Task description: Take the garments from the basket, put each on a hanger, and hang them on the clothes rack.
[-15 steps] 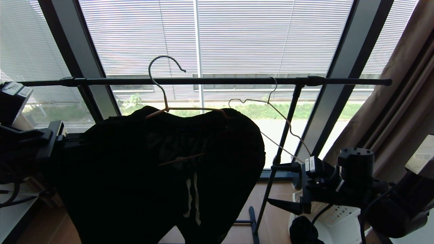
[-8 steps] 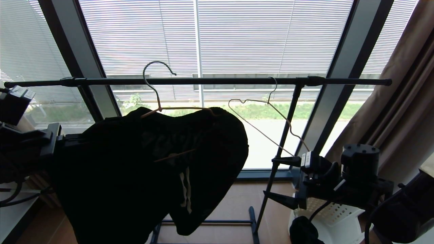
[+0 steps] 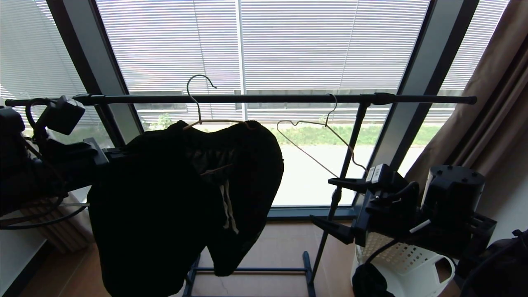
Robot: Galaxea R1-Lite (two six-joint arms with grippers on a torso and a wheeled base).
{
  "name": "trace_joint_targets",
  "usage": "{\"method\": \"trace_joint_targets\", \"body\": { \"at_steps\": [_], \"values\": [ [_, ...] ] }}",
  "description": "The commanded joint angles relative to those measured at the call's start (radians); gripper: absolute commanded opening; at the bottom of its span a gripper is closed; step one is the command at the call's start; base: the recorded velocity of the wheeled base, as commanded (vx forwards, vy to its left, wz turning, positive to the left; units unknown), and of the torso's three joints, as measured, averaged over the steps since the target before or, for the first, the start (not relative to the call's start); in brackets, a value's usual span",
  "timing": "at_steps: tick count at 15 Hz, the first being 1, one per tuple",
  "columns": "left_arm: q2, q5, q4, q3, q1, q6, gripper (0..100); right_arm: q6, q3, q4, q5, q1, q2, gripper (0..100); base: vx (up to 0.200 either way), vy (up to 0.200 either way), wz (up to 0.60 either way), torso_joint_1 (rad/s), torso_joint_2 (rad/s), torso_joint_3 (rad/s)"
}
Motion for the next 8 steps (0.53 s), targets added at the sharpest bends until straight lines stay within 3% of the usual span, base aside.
{"method": "trace_joint_targets", "body": {
  "at_steps": [1, 8],
  "values": [
    [0.071, 0.054, -0.019, -0.025, -0.04, 0.001, 0, 0.0, -0.002, 0.0, 0.0, 0.004, -0.023, 100, 0.0, 0.0, 0.0, 0.0, 0.0, 0.0],
    [0.284, 0.226, -0.159, -0.132, -0.12, -0.017, 0, 0.0, 0.0, 0.0, -0.004, 0.004, -0.011, 100, 0.0, 0.0, 0.0, 0.0, 0.0, 0.0]
  ]
}}
